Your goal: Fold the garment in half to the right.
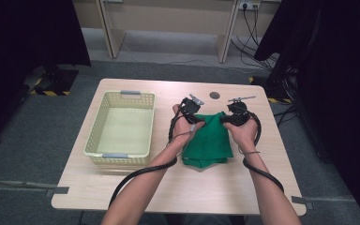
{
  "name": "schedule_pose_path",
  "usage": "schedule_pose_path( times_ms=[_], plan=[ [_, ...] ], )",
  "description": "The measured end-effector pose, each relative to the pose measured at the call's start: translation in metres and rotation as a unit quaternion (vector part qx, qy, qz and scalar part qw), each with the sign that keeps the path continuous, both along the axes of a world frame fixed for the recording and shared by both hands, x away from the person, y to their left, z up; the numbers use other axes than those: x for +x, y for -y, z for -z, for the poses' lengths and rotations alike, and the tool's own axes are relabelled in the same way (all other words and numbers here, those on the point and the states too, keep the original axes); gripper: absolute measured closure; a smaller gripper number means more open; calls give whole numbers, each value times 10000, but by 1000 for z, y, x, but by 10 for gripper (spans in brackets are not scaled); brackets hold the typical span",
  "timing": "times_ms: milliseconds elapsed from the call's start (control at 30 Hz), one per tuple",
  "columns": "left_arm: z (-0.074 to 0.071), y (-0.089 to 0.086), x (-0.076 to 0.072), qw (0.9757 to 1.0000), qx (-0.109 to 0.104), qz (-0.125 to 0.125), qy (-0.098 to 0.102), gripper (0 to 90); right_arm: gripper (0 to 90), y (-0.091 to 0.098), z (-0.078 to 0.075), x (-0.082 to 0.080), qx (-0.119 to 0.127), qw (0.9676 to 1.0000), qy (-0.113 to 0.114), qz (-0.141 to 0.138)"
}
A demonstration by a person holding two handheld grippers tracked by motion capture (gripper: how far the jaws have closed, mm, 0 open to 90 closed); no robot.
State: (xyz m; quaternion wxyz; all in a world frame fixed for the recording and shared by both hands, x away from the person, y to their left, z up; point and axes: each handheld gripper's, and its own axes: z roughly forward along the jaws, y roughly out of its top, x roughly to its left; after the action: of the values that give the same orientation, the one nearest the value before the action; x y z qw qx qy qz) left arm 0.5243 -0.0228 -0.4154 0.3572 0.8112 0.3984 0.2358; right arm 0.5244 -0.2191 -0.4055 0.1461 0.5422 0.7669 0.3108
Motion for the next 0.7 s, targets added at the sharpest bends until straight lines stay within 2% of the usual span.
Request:
schedule_pose_path(
  times_ms=[100,233,300,367,500,567,633,700],
  plan=[
    [-2,-1,-2,10000,14,16,43,254,880,2,2,0,14,10000,8,42],
    [-1,-3,-3,10000,32,-8,52,253,882,9,-2,-5,145,9995,232,140],
    [0,-4,-3,10000,46,-41,45,253,874,13,0,-6,148,9994,235,193],
    [0,-5,-3,10000,46,-67,47,253,861,14,2,-5,80,9995,208,212],
    [2,-9,-4,9999,48,-121,39,253,787,20,19,-2,-173,9992,-76,342],
    [2,-11,-5,9999,39,-129,46,253,739,22,25,-1,-213,9987,-208,409],
    [1,-12,-7,9999,32,-126,53,251,702,22,25,-1,-338,9982,-230,440],
    [0,-15,-10,9999,6,-143,82,250,679,24,16,-3,-671,9954,-71,678]
  ],
)
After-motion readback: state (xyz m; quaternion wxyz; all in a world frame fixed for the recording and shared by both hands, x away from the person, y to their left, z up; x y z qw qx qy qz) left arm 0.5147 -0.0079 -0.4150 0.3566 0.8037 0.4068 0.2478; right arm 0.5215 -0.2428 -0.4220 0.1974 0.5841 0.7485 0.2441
